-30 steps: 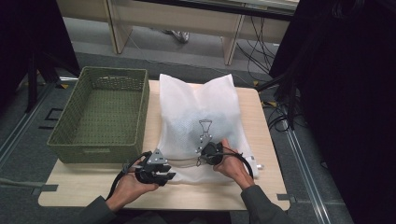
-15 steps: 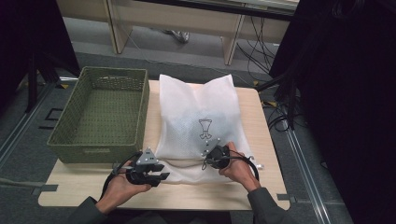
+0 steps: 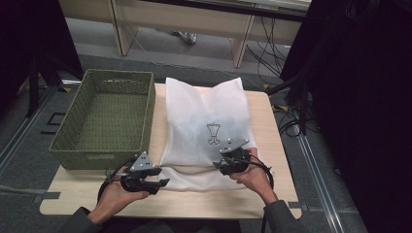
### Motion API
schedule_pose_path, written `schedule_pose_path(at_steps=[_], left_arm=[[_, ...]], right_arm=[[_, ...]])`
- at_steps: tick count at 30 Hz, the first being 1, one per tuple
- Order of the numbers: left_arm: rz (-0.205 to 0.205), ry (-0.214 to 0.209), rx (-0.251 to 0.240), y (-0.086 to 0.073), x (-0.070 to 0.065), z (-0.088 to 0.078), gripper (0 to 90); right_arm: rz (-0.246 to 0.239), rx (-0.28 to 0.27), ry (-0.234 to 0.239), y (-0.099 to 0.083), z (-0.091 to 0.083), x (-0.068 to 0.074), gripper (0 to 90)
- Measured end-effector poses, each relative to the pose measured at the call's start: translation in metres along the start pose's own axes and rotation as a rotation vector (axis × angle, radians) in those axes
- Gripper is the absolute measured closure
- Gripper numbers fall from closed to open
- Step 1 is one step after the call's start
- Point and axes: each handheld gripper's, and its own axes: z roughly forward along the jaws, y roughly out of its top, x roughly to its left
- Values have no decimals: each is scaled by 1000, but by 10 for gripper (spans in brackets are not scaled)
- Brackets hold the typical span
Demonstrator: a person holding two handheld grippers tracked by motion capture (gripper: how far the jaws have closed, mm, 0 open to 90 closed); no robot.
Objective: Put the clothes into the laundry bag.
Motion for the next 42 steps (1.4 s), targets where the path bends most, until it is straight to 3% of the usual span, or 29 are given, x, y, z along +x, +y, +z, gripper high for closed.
schedule_pose_path(at_steps=[2,7,8,9,11,13,14,17,18,22,24,26,28,32,35,38,40,42], left_arm=[[1,-4,-5,-1,2,-3,475],[4,0,9,-6,7,-8,403],[10,8,2,-7,8,-9,380],[3,10,-1,-8,8,-9,363],[18,20,1,-8,9,-12,348],[47,20,1,-8,11,-15,329],[24,23,-9,-9,10,-15,325],[26,41,-10,-11,13,-19,303],[7,31,-4,-11,14,-20,301],[1,55,-19,-12,15,-23,285],[8,68,-28,-13,16,-25,279],[3,80,-37,-14,16,-28,266],[1,85,-38,-15,17,-30,254],[2,90,-36,-19,16,-33,227],[-12,94,-41,-22,12,-34,212],[-3,95,-21,-25,8,-35,208],[15,91,-9,-26,4,-35,205],[10,87,-10,-27,1,-34,204]], right_arm=[[23,-45,-15,-2,-2,-4,456],[75,-69,-35,-10,-12,-8,414],[84,-63,-21,-12,-15,-10,413],[106,-86,-30,-15,-15,-10,407],[107,-84,-16,-18,-19,-12,395],[140,-88,-14,-21,-23,-11,377],[131,-93,-20,-23,-24,-12,372],[138,-100,-34,-28,-29,-13,359],[149,-101,-40,-29,-30,-12,354],[162,-96,-34,-36,-34,-12,341],[145,-102,-36,-37,-34,-13,340],[183,-94,-45,-40,-38,-10,336],[169,-113,-41,-43,-40,-9,333],[202,-105,-32,-50,-45,-2,323],[191,-100,-30,-56,-46,2,317],[207,-88,-21,-63,-45,9,315],[192,-77,-11,-67,-47,13,309],[192,-78,-26,-67,-50,18,306]])
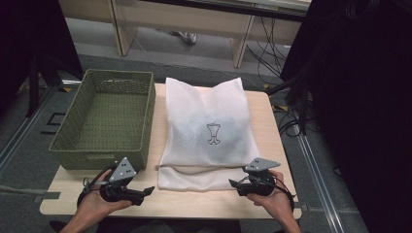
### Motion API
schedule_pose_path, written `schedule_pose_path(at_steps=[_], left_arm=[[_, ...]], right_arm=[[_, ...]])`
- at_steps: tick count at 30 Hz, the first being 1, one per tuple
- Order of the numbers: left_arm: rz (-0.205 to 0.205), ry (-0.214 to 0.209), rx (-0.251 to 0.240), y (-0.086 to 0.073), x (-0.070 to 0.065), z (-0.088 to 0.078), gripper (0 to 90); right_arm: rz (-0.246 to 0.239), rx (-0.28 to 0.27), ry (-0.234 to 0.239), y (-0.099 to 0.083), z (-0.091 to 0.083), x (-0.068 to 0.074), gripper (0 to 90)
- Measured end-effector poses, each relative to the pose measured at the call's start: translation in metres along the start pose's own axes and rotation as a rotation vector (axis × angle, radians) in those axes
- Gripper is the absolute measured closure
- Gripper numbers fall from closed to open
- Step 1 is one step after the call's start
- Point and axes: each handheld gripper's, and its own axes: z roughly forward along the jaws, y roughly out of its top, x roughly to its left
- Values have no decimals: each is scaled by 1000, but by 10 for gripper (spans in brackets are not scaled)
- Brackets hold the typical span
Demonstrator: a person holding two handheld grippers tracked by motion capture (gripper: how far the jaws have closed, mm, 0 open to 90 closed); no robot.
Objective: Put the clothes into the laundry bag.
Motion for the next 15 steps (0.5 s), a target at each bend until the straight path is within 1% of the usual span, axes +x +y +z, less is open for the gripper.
schedule_pose_path(at_steps=[1,2,3,4,5,6,8,9,10,11,12,13,14,15], left_arm=[[-2,4,-2,0,-2,0,204],[20,4,-1,0,-1,-2,204],[27,3,2,0,-1,-2,204],[21,-7,9,1,0,-3,204],[-1,4,-8,0,-1,-2,204],[-7,10,-10,0,0,-3,204],[-12,5,-11,0,1,-2,203],[-13,7,-10,0,1,-2,202],[-13,5,-10,0,1,-2,202],[-1,7,-8,0,1,-2,202],[16,13,-4,1,1,-2,202],[20,13,-1,1,1,-2,202],[4,14,-7,1,1,-2,202],[17,12,-7,1,2,-2,202]], right_arm=[[-31,-16,13,0,0,0,304],[5,-5,2,-1,-4,4,304],[-8,-16,-3,-3,-5,6,303],[-20,-14,6,-4,-6,7,303],[-20,-14,10,-5,-6,8,303],[-42,-12,6,-6,-7,9,303],[-23,6,0,-8,-7,10,303],[-25,3,-12,-8,-7,9,303],[-26,6,-9,-8,-6,9,303],[-17,16,-10,-8,-7,9,303],[-19,13,-11,-8,-7,10,303],[-29,7,-10,-8,-6,9,303],[-29,8,-10,-8,-6,9,303],[-41,9,-6,-8,-5,9,303]])
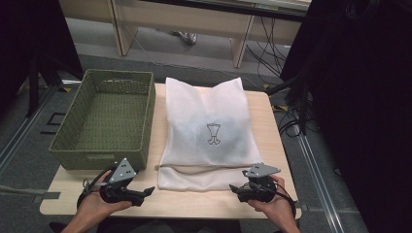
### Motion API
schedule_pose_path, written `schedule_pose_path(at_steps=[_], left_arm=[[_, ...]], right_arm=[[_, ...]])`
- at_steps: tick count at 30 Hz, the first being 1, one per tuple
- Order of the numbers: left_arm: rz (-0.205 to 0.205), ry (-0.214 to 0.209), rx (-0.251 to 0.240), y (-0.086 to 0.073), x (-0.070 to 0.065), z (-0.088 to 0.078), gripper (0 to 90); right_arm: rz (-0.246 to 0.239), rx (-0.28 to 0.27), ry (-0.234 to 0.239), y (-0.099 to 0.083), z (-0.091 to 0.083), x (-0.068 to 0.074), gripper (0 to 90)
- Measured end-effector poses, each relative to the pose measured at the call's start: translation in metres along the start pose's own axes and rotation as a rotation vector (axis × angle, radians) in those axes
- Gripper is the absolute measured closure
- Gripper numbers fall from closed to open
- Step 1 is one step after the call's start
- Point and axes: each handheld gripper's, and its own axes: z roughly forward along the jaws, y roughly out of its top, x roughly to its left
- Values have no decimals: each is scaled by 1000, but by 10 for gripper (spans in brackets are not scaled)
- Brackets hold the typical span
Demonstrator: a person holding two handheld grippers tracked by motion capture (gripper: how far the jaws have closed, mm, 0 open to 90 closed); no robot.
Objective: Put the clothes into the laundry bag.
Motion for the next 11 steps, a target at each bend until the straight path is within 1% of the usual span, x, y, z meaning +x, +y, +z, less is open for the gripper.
schedule_pose_path(at_steps=[1,2,3,4,5,6,7,8,9,10,11], left_arm=[[-28,-5,-3,-1,-1,0,202],[-23,-3,-2,0,0,0,202],[-8,1,0,0,1,0,202],[-6,-2,-4,0,1,-1,202],[-27,-7,14,0,1,-1,202],[-32,4,0,0,1,0,202],[-33,1,1,0,1,0,202],[-28,8,6,0,1,0,202],[-16,6,9,0,2,0,202],[-4,4,8,0,3,0,202],[-6,2,10,0,3,0,202]], right_arm=[[-3,3,2,0,0,0,303],[-1,5,1,0,0,0,303],[-2,3,2,0,0,0,303],[-2,1,0,0,0,0,303],[4,8,1,0,0,0,304],[8,13,0,-1,0,0,304],[5,13,3,0,-1,0,303],[15,11,0,0,-1,0,304],[6,9,4,0,0,0,303],[6,12,5,0,0,0,303],[7,12,0,-1,0,0,303]])
